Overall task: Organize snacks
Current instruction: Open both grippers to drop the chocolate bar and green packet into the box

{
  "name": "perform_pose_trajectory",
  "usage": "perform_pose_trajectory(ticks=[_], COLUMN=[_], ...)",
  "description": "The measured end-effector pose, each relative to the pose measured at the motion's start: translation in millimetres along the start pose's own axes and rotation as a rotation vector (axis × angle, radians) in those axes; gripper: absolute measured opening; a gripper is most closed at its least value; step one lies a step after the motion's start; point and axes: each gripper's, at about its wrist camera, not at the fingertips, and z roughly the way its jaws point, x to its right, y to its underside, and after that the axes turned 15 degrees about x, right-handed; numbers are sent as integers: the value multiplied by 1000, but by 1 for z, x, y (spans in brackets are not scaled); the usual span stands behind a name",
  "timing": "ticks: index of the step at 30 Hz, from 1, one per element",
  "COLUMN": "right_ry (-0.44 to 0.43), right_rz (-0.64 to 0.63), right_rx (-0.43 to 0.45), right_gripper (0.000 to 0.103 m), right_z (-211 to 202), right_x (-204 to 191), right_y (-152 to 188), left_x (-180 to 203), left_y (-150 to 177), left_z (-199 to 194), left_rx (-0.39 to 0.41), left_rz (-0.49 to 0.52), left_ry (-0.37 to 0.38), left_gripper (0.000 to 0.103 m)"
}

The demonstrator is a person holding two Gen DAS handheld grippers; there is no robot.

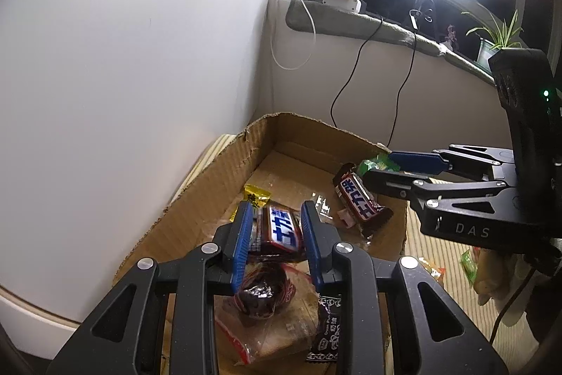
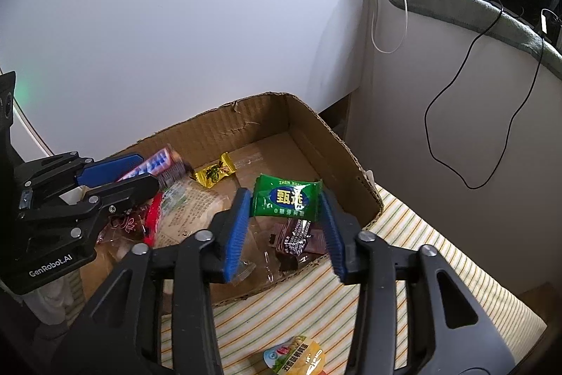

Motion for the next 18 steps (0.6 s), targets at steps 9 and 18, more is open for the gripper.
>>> perform_pose_trajectory(ticks=[9,18], right_ry=[37,99], right_rz=[-20,-48], right_rx=[24,27], right_gripper=[82,92], right_z=[-4,-9], right_x=[-1,0], right_y=[-3,-6], left_x=[-2,0], left_y=[-1,-3], left_z=[-3,-7], left_rx=[13,24], left_rz=[5,10], left_ry=[-11,-24], left_gripper=[55,77])
